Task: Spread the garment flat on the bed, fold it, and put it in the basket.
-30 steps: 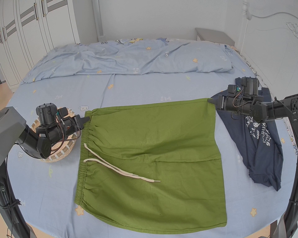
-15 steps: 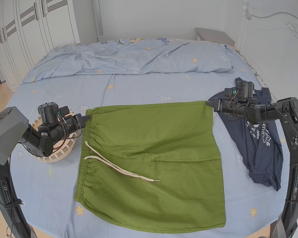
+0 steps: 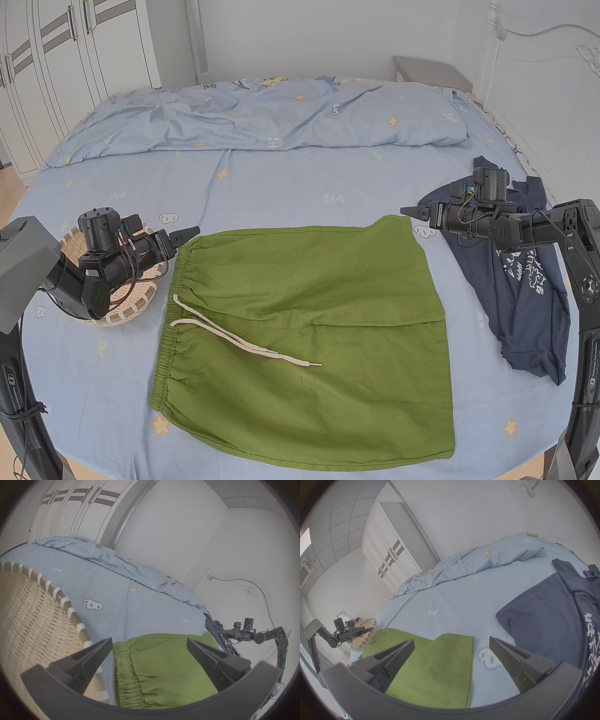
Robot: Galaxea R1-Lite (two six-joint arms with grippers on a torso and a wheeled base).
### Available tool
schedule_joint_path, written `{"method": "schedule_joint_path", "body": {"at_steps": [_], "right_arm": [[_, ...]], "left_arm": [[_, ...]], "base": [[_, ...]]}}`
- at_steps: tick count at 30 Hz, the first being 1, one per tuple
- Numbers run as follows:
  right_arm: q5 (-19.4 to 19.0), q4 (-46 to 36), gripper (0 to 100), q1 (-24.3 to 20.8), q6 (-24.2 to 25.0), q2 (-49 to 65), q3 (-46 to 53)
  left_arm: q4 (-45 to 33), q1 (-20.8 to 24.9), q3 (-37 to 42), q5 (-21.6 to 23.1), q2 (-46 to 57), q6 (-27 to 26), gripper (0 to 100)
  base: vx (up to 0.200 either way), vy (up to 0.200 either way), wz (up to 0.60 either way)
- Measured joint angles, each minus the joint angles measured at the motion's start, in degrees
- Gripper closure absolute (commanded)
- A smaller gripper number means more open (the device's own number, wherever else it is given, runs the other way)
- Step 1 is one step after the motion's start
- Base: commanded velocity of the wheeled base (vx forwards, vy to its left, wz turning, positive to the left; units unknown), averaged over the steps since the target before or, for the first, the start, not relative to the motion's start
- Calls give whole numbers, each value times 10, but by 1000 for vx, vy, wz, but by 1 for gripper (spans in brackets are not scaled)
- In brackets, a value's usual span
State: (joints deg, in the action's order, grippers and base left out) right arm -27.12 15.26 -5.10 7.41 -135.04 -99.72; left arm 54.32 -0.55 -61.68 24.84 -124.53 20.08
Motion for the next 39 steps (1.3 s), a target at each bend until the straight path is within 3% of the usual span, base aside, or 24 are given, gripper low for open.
{"method": "schedule_joint_path", "body": {"at_steps": [11, 18, 32, 39], "right_arm": [[-2, 1, 0, 6, 5, 63, 78], [-4, 2, 0, 18, 20, 180, 252], [-34, 56, 0, 39, 33, 401, 654], [-47, 88, 0, 41, 35, 488, 795]], "left_arm": [[5, 32, 63, 1, 78, 5, 0], [5, 38, 175, 1, 144, 22, 0], [71, 8, 491, 16, 228, 68, 0], [-1, -31, 589, 56, 279, 82, 0]], "base": [[0, 0, 0], [0, 0, 0], [0, 0, 0], [0, 0, 0]]}}
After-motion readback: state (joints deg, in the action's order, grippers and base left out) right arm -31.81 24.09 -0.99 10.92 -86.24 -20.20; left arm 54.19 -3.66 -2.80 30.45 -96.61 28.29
